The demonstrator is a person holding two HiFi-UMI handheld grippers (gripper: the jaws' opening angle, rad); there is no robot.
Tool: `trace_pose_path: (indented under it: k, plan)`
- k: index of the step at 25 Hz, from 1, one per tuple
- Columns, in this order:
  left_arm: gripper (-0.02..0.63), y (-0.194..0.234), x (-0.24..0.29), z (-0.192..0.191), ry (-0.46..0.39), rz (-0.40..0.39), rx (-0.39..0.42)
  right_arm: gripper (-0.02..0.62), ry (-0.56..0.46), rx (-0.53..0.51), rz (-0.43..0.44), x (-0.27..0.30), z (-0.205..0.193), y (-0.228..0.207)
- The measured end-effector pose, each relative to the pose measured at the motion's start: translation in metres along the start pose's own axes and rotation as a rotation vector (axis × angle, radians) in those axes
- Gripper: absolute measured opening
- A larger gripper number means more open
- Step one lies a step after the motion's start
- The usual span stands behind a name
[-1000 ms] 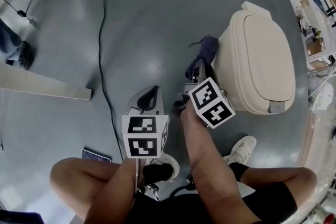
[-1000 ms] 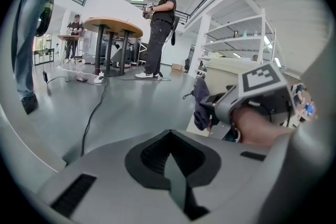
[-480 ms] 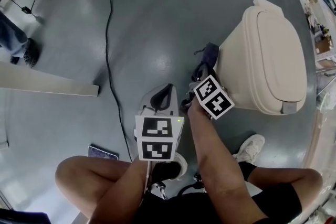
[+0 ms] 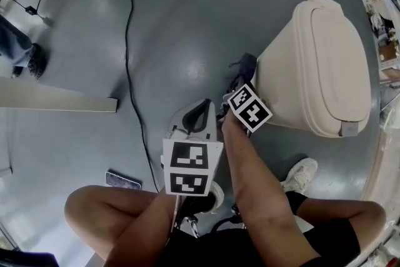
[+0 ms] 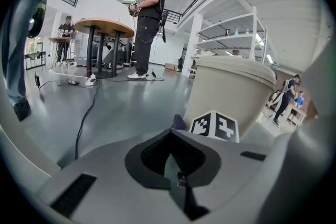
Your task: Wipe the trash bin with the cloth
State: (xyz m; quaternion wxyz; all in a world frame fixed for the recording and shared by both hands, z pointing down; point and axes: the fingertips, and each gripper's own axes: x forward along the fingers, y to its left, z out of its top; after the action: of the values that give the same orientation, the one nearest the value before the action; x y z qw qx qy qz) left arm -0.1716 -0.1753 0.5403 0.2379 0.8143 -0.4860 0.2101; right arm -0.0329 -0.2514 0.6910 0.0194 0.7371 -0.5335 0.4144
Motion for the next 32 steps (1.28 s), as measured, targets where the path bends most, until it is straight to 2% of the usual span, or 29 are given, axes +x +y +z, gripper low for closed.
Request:
trace_pose_path:
  k: [8,13,18,22,28,32]
  plan:
    - [0.000,0.001,-0.001,0.006,-0.012,0.009,-0.014,0.094,0.024,-0.040,0.044,-0.006,-0.006,0.004]
    - [0.000,-0.003,-0.008,0.026,-0.042,0.019,-0.013,0.094,-0.004,-0.067,0.144,-0.039,0.002,0.030]
    - [0.000,-0.003,-0.016,0.042,-0.051,0.037,-0.138,0.094,-0.023,-0.125,0.274,-0.099,0.018,0.056]
    - [0.000,-0.001,-0.036,0.070,-0.119,0.057,-0.215,0.094,-0.007,-0.256,0.385,-0.155,0.028,0.076]
    - [0.000,-0.006,-0.071,0.089,-0.197,0.130,-0.213,0.094,-0.034,-0.459,0.523,-0.239,0.055,0.097]
    - [0.000,-0.035,-0.092,0.104,-0.240,0.120,-0.191,0.094,-0.102,-0.562,0.582,-0.290,0.090,0.095]
